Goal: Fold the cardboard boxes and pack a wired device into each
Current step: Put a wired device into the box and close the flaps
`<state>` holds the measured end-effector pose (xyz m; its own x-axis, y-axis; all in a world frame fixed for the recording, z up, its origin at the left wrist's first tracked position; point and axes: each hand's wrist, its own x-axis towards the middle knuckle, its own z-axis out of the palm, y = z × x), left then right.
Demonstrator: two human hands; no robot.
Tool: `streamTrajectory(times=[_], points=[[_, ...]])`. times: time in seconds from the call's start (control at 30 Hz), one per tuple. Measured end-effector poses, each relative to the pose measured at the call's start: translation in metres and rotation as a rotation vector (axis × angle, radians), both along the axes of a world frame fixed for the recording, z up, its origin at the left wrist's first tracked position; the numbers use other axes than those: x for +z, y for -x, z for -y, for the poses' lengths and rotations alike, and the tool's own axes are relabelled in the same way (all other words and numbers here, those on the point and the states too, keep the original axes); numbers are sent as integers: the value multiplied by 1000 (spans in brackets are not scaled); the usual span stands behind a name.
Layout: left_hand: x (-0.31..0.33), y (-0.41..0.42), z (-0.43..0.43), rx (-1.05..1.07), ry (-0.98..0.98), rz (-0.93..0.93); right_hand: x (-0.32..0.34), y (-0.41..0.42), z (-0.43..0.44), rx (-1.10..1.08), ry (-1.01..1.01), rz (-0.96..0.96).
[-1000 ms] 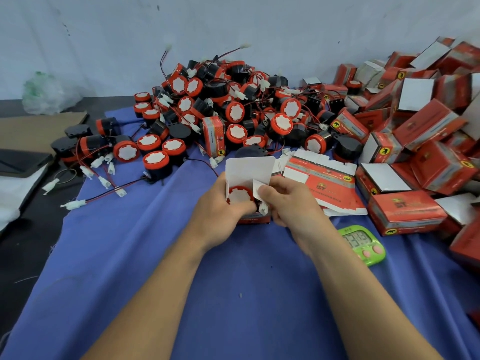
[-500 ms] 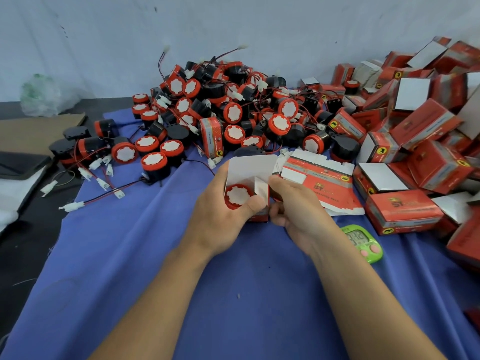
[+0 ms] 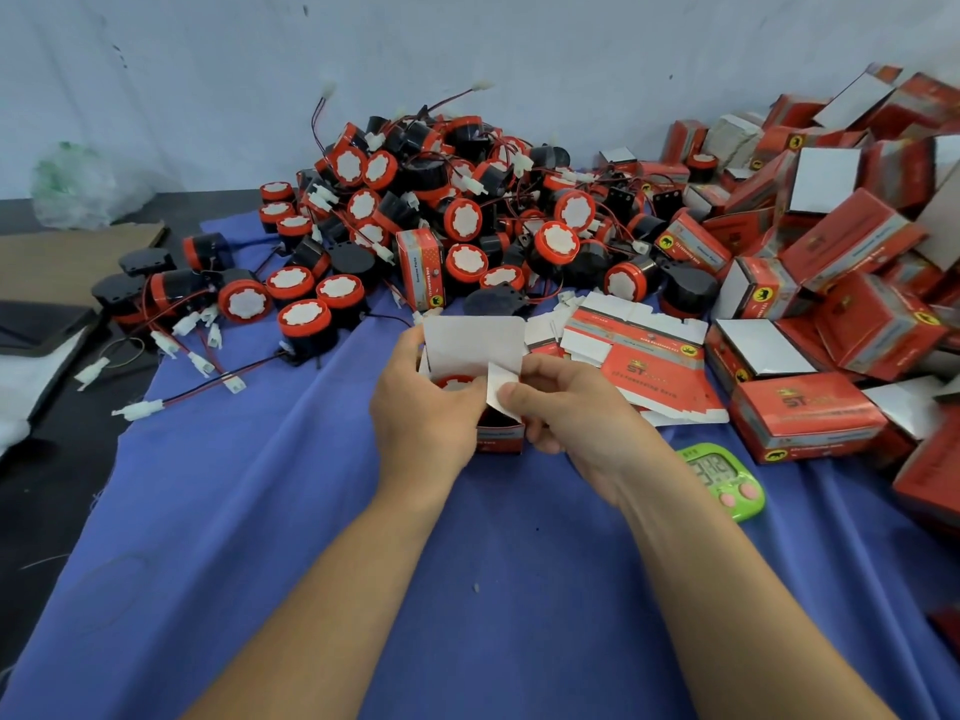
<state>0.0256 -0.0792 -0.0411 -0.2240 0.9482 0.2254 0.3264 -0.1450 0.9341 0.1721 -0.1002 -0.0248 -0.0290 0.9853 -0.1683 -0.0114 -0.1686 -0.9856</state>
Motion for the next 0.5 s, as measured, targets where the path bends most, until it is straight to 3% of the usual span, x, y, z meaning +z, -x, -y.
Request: streamTrajectory(times=[0.23, 0.4, 0.43, 0.5], points=[[11, 5, -1, -188, 190, 439, -1, 5, -5, -55, -10, 31], [14, 41, -10, -607, 323, 724, -1, 6, -11, -151, 75, -73], [15, 47, -13, -645, 335, 701, -2, 6, -11, -163, 73, -93], [12, 49, -16, -690, 294, 461, -5, 8, -10, -153, 20, -88]])
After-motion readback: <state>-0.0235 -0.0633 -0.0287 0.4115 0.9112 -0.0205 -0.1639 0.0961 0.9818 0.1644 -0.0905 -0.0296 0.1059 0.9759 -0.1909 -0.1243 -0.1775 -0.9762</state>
